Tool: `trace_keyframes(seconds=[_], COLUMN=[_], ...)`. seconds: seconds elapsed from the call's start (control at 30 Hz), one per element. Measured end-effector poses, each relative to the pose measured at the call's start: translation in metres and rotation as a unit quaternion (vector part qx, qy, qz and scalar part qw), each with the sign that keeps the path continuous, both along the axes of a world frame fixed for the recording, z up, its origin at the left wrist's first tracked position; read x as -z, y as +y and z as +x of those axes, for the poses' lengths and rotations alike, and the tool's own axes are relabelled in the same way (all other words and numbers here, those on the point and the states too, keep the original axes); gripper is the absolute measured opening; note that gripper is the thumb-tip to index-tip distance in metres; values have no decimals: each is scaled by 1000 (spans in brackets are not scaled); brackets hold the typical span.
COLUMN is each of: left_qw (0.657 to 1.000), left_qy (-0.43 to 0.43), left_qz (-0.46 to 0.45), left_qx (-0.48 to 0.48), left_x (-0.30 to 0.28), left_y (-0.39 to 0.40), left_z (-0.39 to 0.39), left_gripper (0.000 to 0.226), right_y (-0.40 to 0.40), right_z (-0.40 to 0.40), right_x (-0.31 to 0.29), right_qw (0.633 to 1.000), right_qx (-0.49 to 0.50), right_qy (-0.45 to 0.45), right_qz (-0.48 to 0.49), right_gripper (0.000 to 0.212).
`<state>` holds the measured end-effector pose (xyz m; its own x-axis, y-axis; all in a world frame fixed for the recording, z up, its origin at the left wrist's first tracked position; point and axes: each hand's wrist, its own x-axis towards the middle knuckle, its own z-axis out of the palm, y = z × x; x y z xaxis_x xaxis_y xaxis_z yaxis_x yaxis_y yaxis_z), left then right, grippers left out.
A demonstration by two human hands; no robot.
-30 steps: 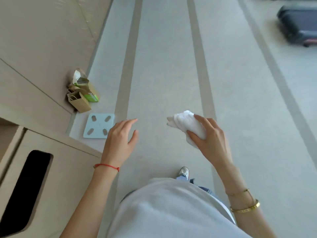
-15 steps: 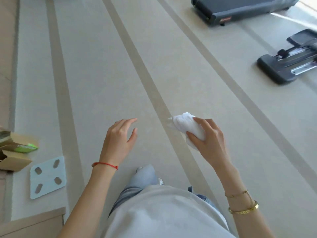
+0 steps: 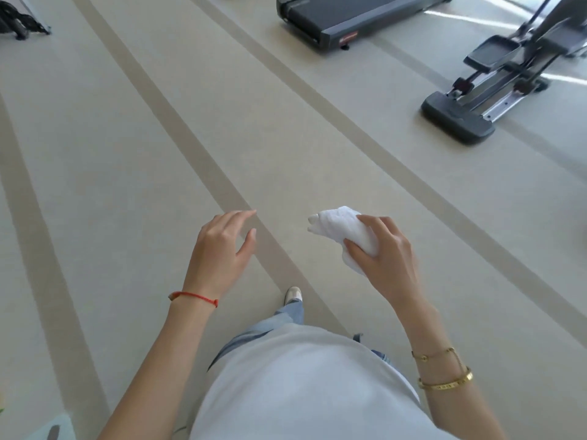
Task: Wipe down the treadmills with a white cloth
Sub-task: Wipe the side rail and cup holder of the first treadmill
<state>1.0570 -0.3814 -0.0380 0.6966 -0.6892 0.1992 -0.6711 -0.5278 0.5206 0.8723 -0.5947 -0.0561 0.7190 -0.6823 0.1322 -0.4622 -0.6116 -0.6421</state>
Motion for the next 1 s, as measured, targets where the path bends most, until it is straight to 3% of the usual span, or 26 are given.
trace_keyframes(seconds=[0.53,1.0], left_qw=[995,997], left_qy=[4,13], left_qz=[19,7], left_qx=[94,74], left_x=[-8,-20], left_y=[-271,-570], left_z=[225,405], left_gripper=[31,37], right_y=[-234,-544], right_z=[192,367], right_x=[-11,-31], right_qw=[996,997], right_qx=[86,74], right_qy=[12,26], right_qz=[-15,-25], right_gripper=[43,42])
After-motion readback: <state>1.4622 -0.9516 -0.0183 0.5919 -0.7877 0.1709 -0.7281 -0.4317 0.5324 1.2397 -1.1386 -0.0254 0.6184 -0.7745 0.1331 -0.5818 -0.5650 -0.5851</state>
